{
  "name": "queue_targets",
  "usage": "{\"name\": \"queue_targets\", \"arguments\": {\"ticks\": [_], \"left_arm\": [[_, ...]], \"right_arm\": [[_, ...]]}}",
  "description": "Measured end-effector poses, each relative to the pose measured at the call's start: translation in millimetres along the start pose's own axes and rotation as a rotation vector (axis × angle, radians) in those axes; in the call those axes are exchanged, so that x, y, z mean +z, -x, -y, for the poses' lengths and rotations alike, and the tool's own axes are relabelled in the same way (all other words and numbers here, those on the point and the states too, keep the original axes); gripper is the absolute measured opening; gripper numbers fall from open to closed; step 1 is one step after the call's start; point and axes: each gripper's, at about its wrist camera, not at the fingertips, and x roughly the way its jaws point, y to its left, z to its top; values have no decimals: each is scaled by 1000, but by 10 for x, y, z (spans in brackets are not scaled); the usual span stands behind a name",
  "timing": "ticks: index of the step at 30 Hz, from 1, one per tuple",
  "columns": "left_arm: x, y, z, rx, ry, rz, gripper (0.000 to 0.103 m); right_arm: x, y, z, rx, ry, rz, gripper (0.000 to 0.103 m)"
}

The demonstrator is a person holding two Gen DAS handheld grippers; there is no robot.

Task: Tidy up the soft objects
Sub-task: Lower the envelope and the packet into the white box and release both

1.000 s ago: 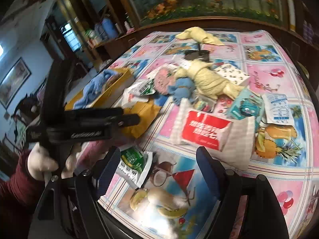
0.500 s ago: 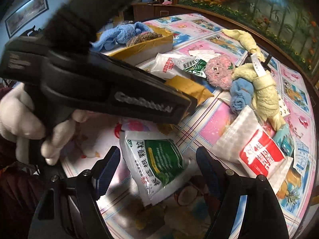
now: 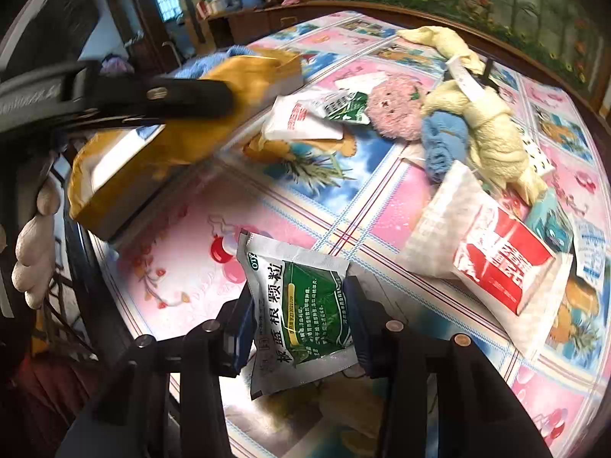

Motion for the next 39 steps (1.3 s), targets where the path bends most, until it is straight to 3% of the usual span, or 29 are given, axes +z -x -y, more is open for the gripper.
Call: {"name": "queue_targets", "arguments": {"ticks": [5, 9, 16, 21, 24, 27, 30, 39], "left_arm": [[38, 460, -403, 111, 36, 79, 44], [33, 566, -827, 184, 121, 77, 44], [92, 387, -1178, 269, 149, 32, 44], [248, 78, -1419, 292, 189, -52, 44], [322, -37, -1571, 262, 256, -90, 44], [350, -6, -1633, 276, 297, -70, 45], [322, 52, -1697, 243, 336, -54, 47], [187, 99, -1566, 294, 275, -37, 50]], "right_arm": [[150, 222, 76, 64, -81, 67, 43], [422, 275, -27, 154, -112, 110, 43], [980, 50, -482, 266, -110, 123, 43], [1339, -224, -787, 307, -102, 96, 43], [1506, -419, -880, 319, -122, 60, 43], [1612, -600, -884, 294, -151, 38, 43], [1698, -715, -827, 269, -180, 32, 44], [1780, -987, -752, 242, -245, -4, 49]]}}
